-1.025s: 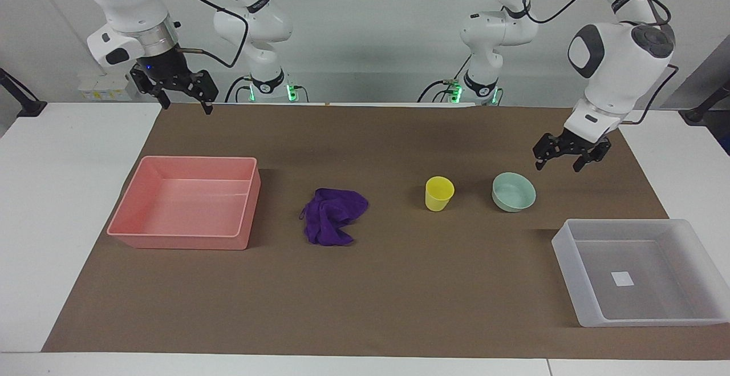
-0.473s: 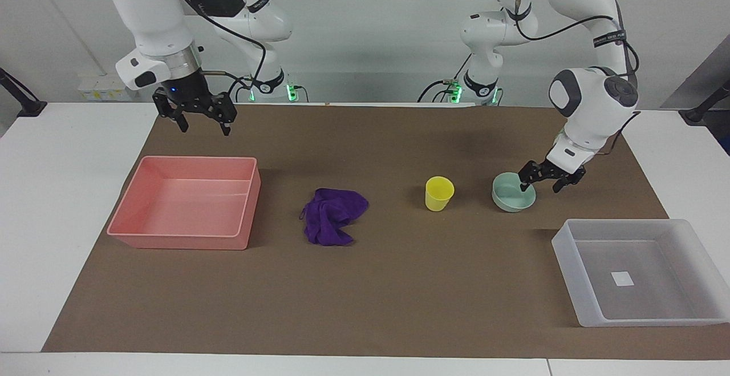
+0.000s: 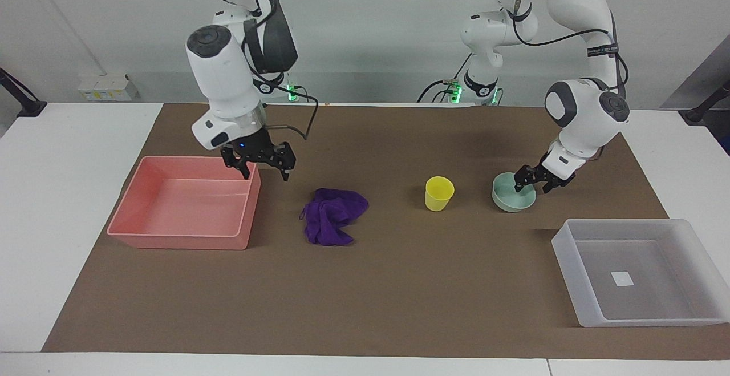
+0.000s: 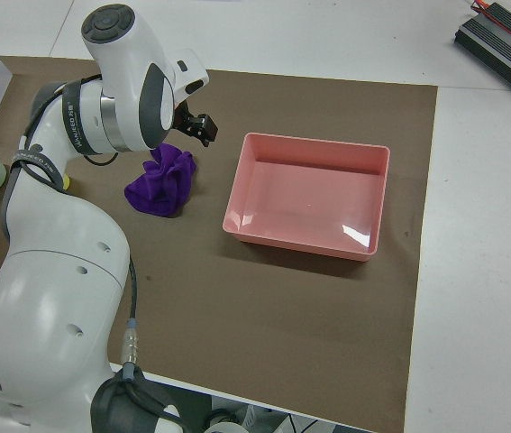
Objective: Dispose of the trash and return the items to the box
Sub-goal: 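Grasp the green bowl with the left gripper while the right gripper moves out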
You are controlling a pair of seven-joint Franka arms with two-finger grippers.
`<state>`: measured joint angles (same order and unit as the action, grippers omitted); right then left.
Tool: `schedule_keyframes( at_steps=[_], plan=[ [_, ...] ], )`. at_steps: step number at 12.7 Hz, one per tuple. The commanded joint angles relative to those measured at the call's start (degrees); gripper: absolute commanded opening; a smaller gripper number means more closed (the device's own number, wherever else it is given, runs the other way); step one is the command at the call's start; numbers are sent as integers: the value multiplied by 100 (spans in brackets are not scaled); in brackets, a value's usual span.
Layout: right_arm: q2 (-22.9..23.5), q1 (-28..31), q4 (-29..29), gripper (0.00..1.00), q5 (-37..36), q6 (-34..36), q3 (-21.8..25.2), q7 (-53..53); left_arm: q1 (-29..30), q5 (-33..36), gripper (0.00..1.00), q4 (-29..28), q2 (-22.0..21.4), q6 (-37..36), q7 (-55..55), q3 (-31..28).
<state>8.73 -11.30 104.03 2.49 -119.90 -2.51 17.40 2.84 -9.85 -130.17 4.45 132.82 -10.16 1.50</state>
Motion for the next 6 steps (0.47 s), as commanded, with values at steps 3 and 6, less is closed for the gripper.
schedule_keyframes(
  at_steps=[3, 6],
  plan=[
    [470, -417, 161, 100, 59, -893, 5, 96, 85, -122, 0, -158, -164, 78, -135, 35],
    [813, -733, 240, 100, 7, -1420, 5, 105, 76, -158, 0, 139, -155, -80, -126, 35]
  ],
)
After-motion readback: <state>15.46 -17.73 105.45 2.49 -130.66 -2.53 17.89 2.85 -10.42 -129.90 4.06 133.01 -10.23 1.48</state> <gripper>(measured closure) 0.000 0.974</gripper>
